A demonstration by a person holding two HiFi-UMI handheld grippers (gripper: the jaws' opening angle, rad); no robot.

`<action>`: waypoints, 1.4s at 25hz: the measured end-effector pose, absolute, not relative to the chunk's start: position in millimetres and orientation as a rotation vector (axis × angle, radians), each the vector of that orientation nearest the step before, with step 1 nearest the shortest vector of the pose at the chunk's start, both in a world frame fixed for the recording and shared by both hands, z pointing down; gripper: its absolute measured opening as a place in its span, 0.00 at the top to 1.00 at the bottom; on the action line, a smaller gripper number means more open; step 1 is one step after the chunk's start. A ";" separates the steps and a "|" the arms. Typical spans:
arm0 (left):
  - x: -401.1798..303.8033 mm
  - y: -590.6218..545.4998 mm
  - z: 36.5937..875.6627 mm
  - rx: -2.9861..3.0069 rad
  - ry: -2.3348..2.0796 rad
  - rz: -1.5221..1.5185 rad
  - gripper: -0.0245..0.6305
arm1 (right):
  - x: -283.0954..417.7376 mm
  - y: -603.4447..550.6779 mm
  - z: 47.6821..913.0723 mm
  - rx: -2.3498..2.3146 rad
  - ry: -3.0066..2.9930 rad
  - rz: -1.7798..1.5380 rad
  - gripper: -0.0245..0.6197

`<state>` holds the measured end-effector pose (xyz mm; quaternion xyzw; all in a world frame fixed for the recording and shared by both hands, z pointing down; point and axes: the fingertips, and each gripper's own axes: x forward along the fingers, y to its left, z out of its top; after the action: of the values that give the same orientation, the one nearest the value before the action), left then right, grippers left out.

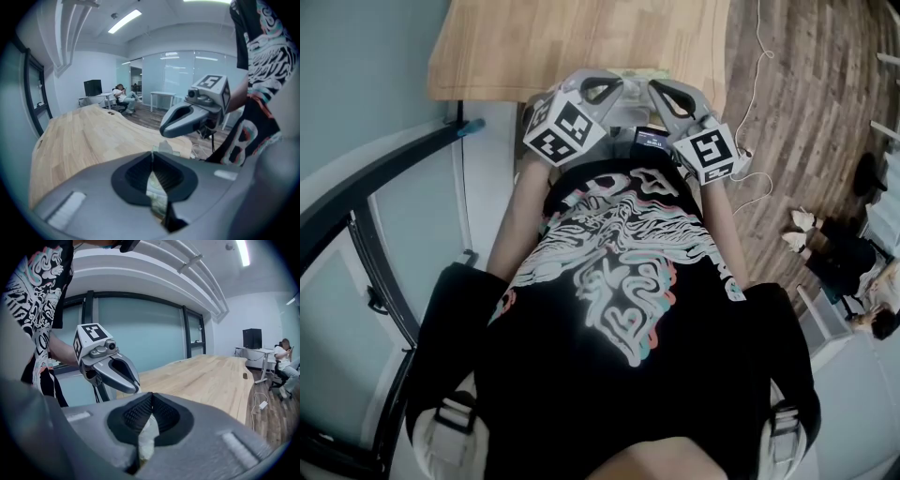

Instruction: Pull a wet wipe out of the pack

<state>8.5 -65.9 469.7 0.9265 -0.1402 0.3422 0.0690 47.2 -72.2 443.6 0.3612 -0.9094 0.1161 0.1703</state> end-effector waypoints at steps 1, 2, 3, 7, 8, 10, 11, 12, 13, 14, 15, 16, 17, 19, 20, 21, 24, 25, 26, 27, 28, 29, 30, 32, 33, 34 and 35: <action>8.6 -66.7 468.0 2.791 -0.427 1.029 0.97 | 47.4 -72.7 442.5 1.026 -2.586 0.327 0.96; 8.8 -67.3 466.5 2.793 -0.431 1.028 0.97 | 47.7 -73.1 441.7 1.025 -2.587 0.324 0.96; 9.1 -67.5 465.0 2.795 -0.435 1.027 0.97 | 48.1 -73.2 441.1 1.025 -2.588 0.321 0.96; 8.8 -66.5 460.6 2.800 -0.451 1.017 0.97 | 47.2 -72.0 438.4 1.019 -2.594 0.310 0.96; 8.5 -66.0 459.9 2.801 -0.454 1.015 0.97 | 46.5 -71.5 437.9 1.018 -2.596 0.306 0.96; 8.1 -64.9 458.8 2.804 -0.459 1.013 0.97 | 45.2 -70.4 436.8 1.014 -2.600 0.299 0.96; 7.9 -64.7 458.2 2.806 -0.463 1.013 0.97 | 44.7 -69.9 436.3 1.013 -2.602 0.296 0.96; 7.9 -64.8 457.5 2.809 -0.466 1.013 0.97 | 44.4 -69.7 435.7 1.011 -2.604 0.292 0.96; 8.0 -65.0 456.7 2.812 -0.469 1.014 0.97 | 44.3 -69.5 435.1 1.010 -2.606 0.290 0.96; 8.2 -65.3 455.7 2.814 -0.472 1.015 0.97 | 44.3 -69.4 434.5 1.010 -2.607 0.288 0.96; 8.1 -65.5 454.6 2.816 -0.474 1.015 0.97 | 44.2 -69.2 433.8 1.010 -2.608 0.287 0.96; 7.9 -65.8 453.3 2.818 -0.478 1.015 0.97 | 44.1 -69.1 433.0 1.009 -2.610 0.285 0.96; 7.6 -66.3 452.0 2.820 -0.481 1.016 0.97 | 44.0 -69.2 432.2 1.009 -2.611 0.283 0.96; 6.6 -67.3 449.6 2.824 -0.490 1.016 0.97 | 43.6 -69.6 430.4 1.009 -2.614 0.277 0.96; 5.9 -67.7 448.8 2.825 -0.494 1.016 0.97 | 43.4 -69.9 429.7 1.010 -2.616 0.275 0.96; 5.3 -68.2 448.1 2.825 -0.498 1.016 0.97 | 43.2 -70.3 429.1 1.011 -2.618 0.274 0.96; 3.5 -69.6 446.3 2.827 -0.508 1.014 0.97 | 42.7 -71.5 428.3 1.013 -2.621 0.272 0.96; 2.8 -70.0 446.0 2.826 -0.512 1.014 0.97 | 42.3 -71.6 428.4 1.012 -2.621 0.272 0.96; 1.9 -70.3 445.8 2.826 -0.517 1.013 0.97 | 41.9 -71.7 428.4 1.010 -2.622 0.273 0.96; 0.8 -70.6 445.7 2.824 -0.523 1.013 0.97 | 41.4 -71.5 428.4 1.007 -2.623 0.274 0.96; -0.3 -70.7 445.8 2.822 -0.529 1.012 0.97 | 41.0 -71.2 428.4 1.005 -2.624 0.275 0.96; -1.4 -70.8 445.8 2.820 -0.535 1.012 0.97 | 40.7 -70.8 428.4 1.003 -2.624 0.276 0.96; -2.7 -71.0 445.8 2.817 -0.542 1.011 0.97 | 40.4 -70.4 428.6 1.001 -2.624 0.276 0.96; -5.9 -71.7 445.3 2.810 -0.557 1.008 0.97 | 39.5 -70.3 428.8 0.996 -2.625 0.277 0.96; -7.6 -72.0 445.1 2.806 -0.565 1.007 0.97 | 38.8 -70.3 428.9 0.993 -2.626 0.278 0.96; -9.2 -71.9 445.2 2.802 -0.572 1.007 0.97 | 38.2 -70.1 428.9 0.989 -2.627 0.279 0.96; -10.6 -71.5 445.9 2.797 -0.579 1.009 0.97 | 37.8 -69.8 429.1 0.985 -2.629 0.280 0.96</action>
<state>-10.6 -71.5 445.9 0.9219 -0.1907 0.3325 0.0561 37.8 -69.8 429.1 0.3447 -0.9199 0.0981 0.1595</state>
